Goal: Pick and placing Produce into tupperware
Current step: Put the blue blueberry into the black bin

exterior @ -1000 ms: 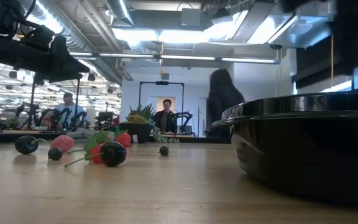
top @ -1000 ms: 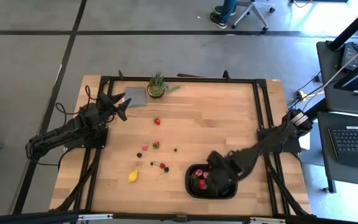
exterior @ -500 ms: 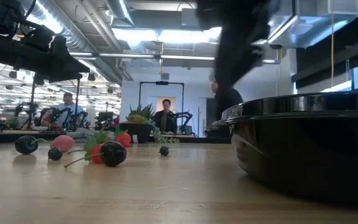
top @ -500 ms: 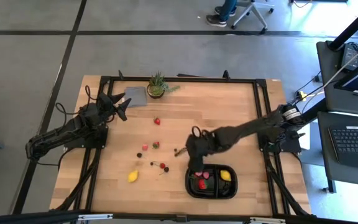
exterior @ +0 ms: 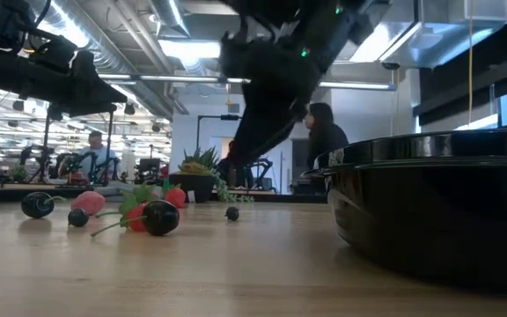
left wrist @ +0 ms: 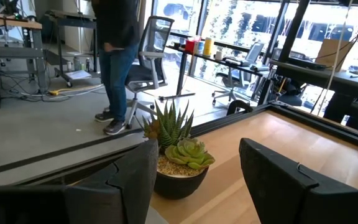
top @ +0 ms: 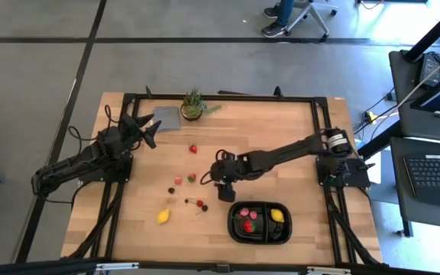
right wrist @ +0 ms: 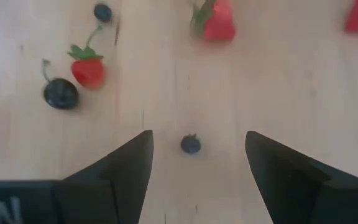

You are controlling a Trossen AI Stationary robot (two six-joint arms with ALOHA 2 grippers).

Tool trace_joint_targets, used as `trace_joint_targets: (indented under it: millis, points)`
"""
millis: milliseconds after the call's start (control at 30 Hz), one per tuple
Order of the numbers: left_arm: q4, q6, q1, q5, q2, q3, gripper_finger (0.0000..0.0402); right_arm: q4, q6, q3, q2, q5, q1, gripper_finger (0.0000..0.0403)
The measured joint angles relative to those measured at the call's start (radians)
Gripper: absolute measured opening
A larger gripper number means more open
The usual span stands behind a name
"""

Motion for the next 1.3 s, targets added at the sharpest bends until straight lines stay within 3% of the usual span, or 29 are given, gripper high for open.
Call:
trace_joint_targets:
  millis: [467,1200,1300]
  points:
    - [0.000,0.000,0.000,0.000,0.000,0.000,0.0220,0.029,-0.051,0.001,0.119,-0.003,-0.013,0.0245]
    - [0.000,0.000,0.000,0.000,0.000,0.000,0.0220,0.040,-0.070,0.002,0.134,-0.027,-0.010,0.0057]
    - [0.000,0.000,0.000,0.000,0.000,0.000,0.0220,0.022,-0.024,0.000,0.120,-0.027,-0.010,0.0051]
